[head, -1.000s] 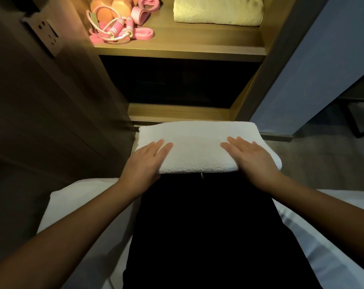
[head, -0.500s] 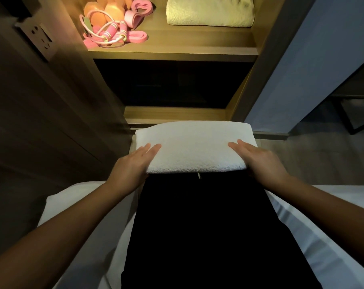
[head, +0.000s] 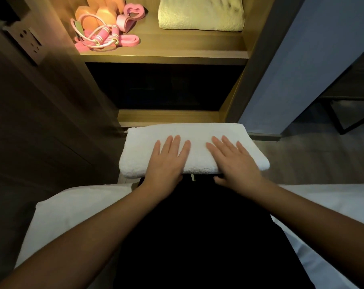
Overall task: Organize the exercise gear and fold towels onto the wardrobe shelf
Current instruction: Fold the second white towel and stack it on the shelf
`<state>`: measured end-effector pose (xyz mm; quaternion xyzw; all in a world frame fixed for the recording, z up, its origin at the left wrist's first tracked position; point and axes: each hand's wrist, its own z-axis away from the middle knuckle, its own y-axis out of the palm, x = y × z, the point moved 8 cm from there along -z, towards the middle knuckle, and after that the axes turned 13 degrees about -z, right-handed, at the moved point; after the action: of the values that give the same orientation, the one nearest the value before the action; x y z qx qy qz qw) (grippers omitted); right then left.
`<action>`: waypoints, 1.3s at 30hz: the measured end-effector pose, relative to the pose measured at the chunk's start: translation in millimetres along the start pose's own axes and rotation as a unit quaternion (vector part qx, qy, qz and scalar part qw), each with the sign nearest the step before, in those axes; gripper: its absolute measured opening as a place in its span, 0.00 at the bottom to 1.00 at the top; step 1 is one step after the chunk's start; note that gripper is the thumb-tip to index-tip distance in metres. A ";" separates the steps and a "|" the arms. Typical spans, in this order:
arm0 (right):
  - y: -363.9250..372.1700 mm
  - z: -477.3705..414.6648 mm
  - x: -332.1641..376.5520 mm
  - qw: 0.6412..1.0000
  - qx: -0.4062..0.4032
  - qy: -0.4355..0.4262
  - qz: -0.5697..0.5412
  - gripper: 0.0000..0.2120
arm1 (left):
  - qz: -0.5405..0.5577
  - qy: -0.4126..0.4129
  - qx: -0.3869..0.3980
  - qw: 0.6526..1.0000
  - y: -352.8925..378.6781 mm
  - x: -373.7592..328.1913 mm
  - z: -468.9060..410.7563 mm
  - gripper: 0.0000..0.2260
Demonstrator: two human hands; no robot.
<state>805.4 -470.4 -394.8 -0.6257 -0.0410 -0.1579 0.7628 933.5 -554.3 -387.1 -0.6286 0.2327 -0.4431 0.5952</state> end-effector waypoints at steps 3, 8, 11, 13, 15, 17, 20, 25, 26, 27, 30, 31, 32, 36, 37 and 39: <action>0.2 -14.7 17.2 0.999 -0.048 -0.010 -0.014 0.34 | 0.022 0.018 -0.072 0.997 -14.7 -1.0 -6.4 0.26; -16.1 -17.5 21.1 0.988 -0.138 -0.043 -0.061 0.29 | 0.046 0.015 -0.074 0.996 -12.6 8.4 -14.3 0.25; 1.1 -18.4 17.7 0.994 -0.096 -0.023 -0.038 0.31 | 0.010 0.014 -0.041 0.999 -1.1 -1.6 -12.7 0.28; 0.2 -15.5 14.1 0.992 -0.104 -0.037 -0.053 0.29 | 0.015 0.021 -0.068 0.997 -4.5 -2.3 -14.7 0.22; -5.0 -13.4 6.3 0.990 -0.112 -0.044 -0.069 0.30 | 0.036 0.048 -0.100 0.993 -11.2 4.5 -14.5 0.21; -1.8 -11.6 -7.2 0.995 -0.065 -0.026 -0.070 0.34 | 0.092 0.062 -0.075 0.991 -1.3 22.3 -8.8 0.28; 2.5 3.4 -40.5 0.990 -0.024 0.057 -0.127 0.34 | 0.185 -0.024 0.002 0.983 31.9 68.0 14.5 0.30; 10.5 -0.3 -78.4 0.889 -0.047 0.215 -0.402 0.33 | 0.479 -0.328 0.118 0.806 85.1 118.0 23.9 0.29; 14.5 -1.7 -87.2 0.849 -0.053 0.257 -0.459 0.32 | 0.543 -0.388 0.143 0.731 95.8 118.7 28.2 0.32; 21.2 -0.6 -97.0 0.797 -0.048 0.303 -0.520 0.31 | 0.599 -0.431 0.178 0.651 106.0 115.7 34.8 0.34; 45.0 20.7 -114.3 0.649 0.043 0.431 -0.626 0.27 | 0.680 -0.430 0.307 0.509 116.3 97.5 57.9 0.31; 48.8 26.1 -119.2 0.613 0.049 0.458 -0.642 0.25 | 0.692 -0.423 0.329 0.483 119.1 95.7 61.7 0.31; 51.7 27.9 -123.7 0.581 0.045 0.473 -0.661 0.23 | 0.704 -0.417 0.337 0.465 122.4 96.0 62.1 0.31; 55.6 14.4 -126.0 0.523 0.025 0.446 -0.726 0.15 | 0.750 -0.401 0.284 0.442 123.7 101.6 42.9 0.20; 55.8 8.5 -126.7 0.505 0.014 0.429 -0.749 0.14 | 0.766 -0.396 0.262 0.433 122.7 103.2 35.6 0.18; 50.0 -4.3 -134.0 0.504 -0.016 0.395 -0.768 0.16 | 0.787 -0.385 0.226 0.426 118.1 111.0 19.7 0.18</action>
<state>692.6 -440.9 -477.6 -0.2340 -0.1970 -0.9132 0.2693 1033.1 -656.2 -466.8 -0.1216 0.2644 0.4690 0.8339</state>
